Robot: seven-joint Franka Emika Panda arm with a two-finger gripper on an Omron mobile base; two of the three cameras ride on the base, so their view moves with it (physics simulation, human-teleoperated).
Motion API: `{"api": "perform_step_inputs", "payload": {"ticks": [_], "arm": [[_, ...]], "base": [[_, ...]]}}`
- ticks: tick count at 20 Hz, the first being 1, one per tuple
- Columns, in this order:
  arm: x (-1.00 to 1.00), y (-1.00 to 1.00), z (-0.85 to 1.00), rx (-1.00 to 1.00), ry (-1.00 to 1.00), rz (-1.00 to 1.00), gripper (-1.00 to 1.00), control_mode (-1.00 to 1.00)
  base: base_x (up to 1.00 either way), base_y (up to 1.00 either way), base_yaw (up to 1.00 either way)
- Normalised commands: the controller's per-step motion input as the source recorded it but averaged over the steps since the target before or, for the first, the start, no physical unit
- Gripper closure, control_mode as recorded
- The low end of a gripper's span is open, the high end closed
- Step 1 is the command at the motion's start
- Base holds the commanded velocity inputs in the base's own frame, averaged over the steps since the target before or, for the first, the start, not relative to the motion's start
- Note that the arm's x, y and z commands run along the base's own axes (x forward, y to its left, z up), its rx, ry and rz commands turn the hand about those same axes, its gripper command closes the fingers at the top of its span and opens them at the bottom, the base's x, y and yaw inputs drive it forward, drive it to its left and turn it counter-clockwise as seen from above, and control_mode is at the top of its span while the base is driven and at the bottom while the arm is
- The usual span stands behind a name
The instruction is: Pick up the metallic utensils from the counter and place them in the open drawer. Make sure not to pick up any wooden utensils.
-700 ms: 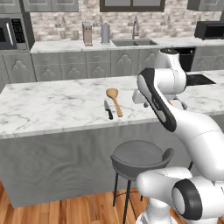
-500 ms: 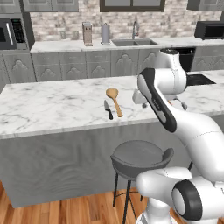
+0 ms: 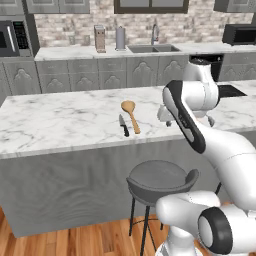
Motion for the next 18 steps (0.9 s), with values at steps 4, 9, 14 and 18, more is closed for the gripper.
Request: {"api": "perform_step_inputs", "payload": {"ticks": [4, 9, 14, 18], "arm": [[0.22, -0.75, -0.25, 0.00, 0.07, 0.00, -1.00, -1.00], [0.37, -0.87, -0.17, 0.00, 0.07, 0.00, -1.00, -1.00], [0.25, -0.79, -0.01, 0.00, 0.07, 0.00, -1.00, -1.00], [0.15, -0.71, 0.00, 0.00, 0.06, 0.00, -1.00, -1.00]], "base": [[0.00, 0.00, 0.00], [0.00, 0.00, 0.00], [0.00, 0.00, 0.00], [0.00, 0.00, 0.00]]}}
